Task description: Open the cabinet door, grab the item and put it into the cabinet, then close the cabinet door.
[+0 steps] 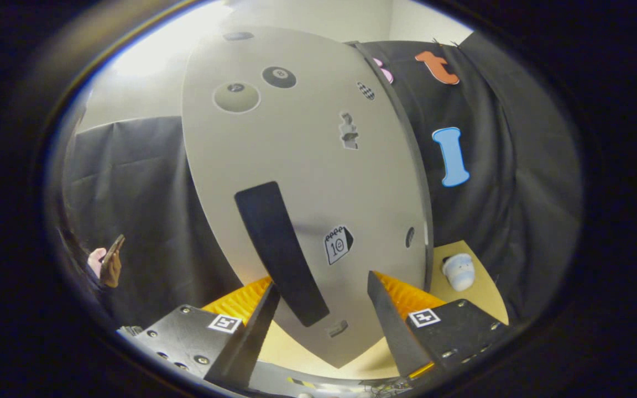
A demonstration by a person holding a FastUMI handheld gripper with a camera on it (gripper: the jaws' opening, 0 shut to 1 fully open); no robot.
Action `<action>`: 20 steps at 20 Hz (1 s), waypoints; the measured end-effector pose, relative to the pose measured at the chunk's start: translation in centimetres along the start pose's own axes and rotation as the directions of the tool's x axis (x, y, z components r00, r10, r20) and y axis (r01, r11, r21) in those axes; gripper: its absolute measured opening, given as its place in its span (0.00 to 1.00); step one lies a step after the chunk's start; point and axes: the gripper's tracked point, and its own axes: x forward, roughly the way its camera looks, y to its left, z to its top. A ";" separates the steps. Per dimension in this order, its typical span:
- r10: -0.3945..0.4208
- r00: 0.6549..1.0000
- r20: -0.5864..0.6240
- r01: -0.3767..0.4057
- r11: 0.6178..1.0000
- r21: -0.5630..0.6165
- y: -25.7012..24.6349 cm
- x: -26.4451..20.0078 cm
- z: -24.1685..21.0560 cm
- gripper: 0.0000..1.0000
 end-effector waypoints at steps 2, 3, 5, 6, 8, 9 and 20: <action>0.046 0.999 -0.011 -0.046 0.999 -0.015 1.3 1.0 0.0 0.94; 0.076 0.997 -0.022 -0.076 0.997 -0.018 2.2 1.7 -0.2 0.94; 0.117 0.992 -0.044 -0.119 0.992 -0.035 3.5 3.1 -0.8 0.94; 0.129 0.990 -0.058 -0.132 0.990 -0.050 4.0 3.9 -1.2 0.94; 0.151 0.985 -0.083 -0.156 0.986 -0.065 4.9 5.2 -1.7 0.94; 0.159 0.983 -0.089 -0.166 0.984 -0.069 5.1 5.6 -1.7 0.94; 0.190 0.980 -0.065 -0.194 0.979 -0.070 6.3 12.6 -0.9 0.95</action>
